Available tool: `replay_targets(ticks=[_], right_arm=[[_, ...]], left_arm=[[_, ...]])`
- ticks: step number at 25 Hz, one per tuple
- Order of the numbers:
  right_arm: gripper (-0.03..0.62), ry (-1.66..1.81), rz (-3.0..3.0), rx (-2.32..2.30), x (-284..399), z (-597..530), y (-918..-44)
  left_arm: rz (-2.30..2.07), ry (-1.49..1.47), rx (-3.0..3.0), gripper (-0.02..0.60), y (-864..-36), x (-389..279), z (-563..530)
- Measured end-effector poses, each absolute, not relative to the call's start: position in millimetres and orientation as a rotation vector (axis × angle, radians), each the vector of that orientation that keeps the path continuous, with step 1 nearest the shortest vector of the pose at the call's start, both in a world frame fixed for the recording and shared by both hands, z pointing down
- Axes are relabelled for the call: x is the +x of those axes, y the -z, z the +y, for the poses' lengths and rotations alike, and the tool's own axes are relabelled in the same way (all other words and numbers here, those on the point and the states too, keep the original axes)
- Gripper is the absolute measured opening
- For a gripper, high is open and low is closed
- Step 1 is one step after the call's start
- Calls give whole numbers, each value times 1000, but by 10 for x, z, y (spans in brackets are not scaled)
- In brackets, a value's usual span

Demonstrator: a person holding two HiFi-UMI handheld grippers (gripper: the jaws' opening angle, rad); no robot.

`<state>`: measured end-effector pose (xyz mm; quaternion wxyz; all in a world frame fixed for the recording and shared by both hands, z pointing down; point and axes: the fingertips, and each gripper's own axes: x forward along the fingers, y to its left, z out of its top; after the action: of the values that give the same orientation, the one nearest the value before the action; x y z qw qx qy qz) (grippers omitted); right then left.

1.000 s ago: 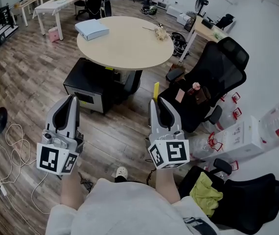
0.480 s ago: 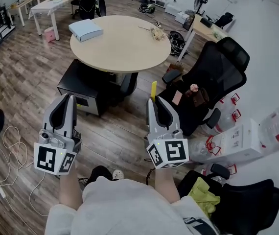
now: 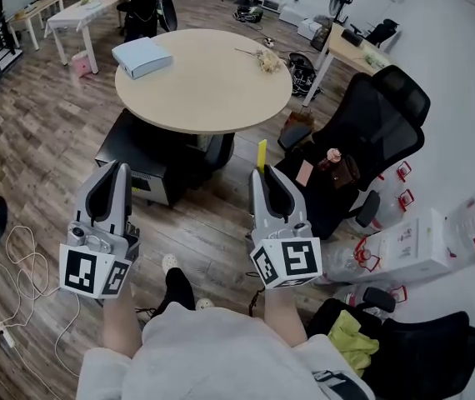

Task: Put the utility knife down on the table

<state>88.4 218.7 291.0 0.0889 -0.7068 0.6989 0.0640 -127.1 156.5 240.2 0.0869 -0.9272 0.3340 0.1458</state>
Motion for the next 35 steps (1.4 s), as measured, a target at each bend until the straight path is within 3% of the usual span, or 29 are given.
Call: replay_targets(ticks=[35], right_arm=[[69,-224,1949,-2185,951,-651,-2739]], left_arm=[[859,-480,-2787,6,-2247,-1211,-1458]])
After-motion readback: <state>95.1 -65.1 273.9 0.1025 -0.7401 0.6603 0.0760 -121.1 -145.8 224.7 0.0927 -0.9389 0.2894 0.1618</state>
